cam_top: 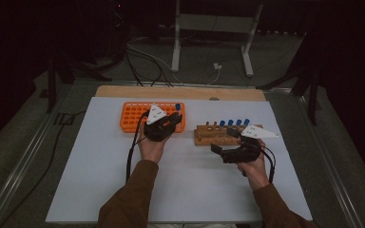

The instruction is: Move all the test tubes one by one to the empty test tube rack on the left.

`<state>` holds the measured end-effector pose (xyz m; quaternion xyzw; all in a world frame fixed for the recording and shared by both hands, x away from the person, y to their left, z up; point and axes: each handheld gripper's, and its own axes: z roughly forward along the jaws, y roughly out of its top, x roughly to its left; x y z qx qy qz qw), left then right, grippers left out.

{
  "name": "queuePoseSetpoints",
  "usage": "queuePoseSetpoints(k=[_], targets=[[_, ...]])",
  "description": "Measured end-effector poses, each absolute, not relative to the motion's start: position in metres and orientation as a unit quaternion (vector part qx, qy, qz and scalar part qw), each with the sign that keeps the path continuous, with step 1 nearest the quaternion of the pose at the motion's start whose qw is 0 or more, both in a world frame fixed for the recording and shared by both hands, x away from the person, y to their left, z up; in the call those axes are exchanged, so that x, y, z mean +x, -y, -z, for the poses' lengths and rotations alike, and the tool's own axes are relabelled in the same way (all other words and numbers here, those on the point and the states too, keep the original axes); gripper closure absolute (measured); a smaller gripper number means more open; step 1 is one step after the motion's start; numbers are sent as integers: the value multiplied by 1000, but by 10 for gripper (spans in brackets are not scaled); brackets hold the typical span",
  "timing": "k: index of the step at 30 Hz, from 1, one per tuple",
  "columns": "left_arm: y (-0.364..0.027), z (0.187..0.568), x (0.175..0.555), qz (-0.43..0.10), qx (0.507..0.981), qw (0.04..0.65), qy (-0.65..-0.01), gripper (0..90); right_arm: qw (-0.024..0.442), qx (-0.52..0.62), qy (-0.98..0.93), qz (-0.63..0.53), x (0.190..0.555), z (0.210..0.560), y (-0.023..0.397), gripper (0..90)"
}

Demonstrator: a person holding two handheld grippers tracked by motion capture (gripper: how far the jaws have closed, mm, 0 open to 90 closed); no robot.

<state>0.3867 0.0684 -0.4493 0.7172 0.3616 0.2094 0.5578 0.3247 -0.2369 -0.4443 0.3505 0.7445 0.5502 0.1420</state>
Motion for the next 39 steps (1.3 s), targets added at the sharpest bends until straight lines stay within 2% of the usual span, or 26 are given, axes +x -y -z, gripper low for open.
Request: queuePoseSetpoints(k=[8,16,27,39], targets=[[-70,458,402,-236,701,562,-370,781,142,352,-749,-542,319,453,244,8],[-65,473,414,-233,693,562,-386,780,138,355,-742,-552,317,452,249,9],[-55,490,425,-236,708,538,-392,780,136,359,-733,-561,317,450,254,9],[-49,503,427,-235,748,488,-382,781,130,356,-735,-562,318,452,254,10]])
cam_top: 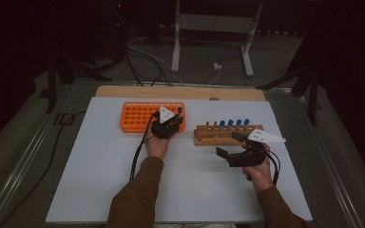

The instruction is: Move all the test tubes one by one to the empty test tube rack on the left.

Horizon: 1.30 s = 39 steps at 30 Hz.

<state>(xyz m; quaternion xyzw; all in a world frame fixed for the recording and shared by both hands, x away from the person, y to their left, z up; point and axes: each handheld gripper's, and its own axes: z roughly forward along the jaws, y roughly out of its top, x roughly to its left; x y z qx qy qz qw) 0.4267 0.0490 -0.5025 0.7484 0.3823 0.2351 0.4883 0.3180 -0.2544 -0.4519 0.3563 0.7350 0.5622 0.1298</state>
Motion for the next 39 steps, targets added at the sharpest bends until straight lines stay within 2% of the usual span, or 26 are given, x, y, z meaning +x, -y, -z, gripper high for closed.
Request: queuePoseSetpoints(k=[7,20,32,39], targets=[[-46,506,425,-240,773,453,-373,782,127,357,-736,-560,318,453,254,11],[-47,504,427,-223,772,451,-389,768,126,359,-737,-559,320,455,254,11],[-67,492,421,-172,763,463,-416,548,135,369,-735,-553,322,456,257,11],[-82,473,409,-157,744,492,-424,318,143,373,-736,-546,324,457,258,11]])
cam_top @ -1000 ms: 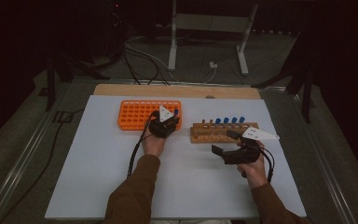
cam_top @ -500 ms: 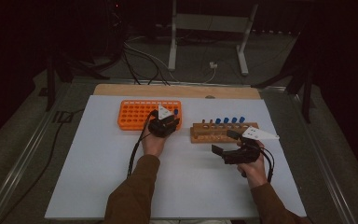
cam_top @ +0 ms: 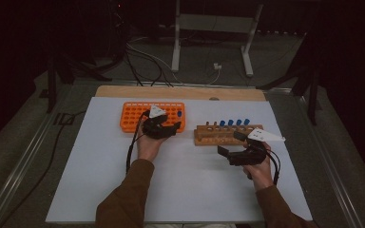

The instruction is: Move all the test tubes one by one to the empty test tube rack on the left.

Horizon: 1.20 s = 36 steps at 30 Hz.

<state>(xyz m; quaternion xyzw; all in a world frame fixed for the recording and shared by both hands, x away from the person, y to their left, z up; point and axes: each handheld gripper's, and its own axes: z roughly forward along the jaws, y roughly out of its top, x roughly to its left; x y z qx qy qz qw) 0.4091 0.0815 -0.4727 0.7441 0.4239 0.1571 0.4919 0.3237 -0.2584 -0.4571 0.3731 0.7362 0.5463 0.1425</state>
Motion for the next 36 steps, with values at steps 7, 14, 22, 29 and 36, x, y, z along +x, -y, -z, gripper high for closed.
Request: queuePoseSetpoints(k=[7,14,22,29,36], targets=[[-102,463,391,-156,731,507,-430,166,151,379,-738,-537,324,458,260,10],[-123,457,368,-173,729,505,-429,37,153,386,-736,-535,324,458,262,10],[-140,454,345,-199,725,501,-428,8,161,391,-735,-530,325,458,263,32],[-141,455,331,-200,735,494,-420,7,175,404,-732,-520,329,458,268,31],[-145,452,327,-213,732,490,-423,7,197,420,-728,-505,331,456,278,70]])
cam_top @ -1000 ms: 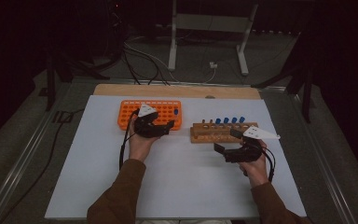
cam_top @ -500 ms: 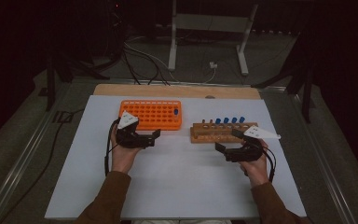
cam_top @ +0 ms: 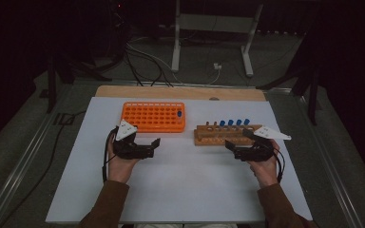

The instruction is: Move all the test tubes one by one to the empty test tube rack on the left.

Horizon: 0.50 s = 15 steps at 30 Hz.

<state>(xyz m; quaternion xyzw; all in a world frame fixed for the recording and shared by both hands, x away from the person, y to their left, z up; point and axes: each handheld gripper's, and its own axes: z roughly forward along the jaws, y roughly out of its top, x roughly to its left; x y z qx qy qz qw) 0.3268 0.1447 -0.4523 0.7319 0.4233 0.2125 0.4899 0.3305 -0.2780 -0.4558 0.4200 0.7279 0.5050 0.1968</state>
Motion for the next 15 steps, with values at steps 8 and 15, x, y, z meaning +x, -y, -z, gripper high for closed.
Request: queuePoseSetpoints(k=[8,15], targets=[[-144,454,326,-201,730,495,-428,7,237,439,-724,-476,339,446,297,129],[-145,455,325,-196,723,501,-433,8,229,476,-712,-462,362,445,316,308]])
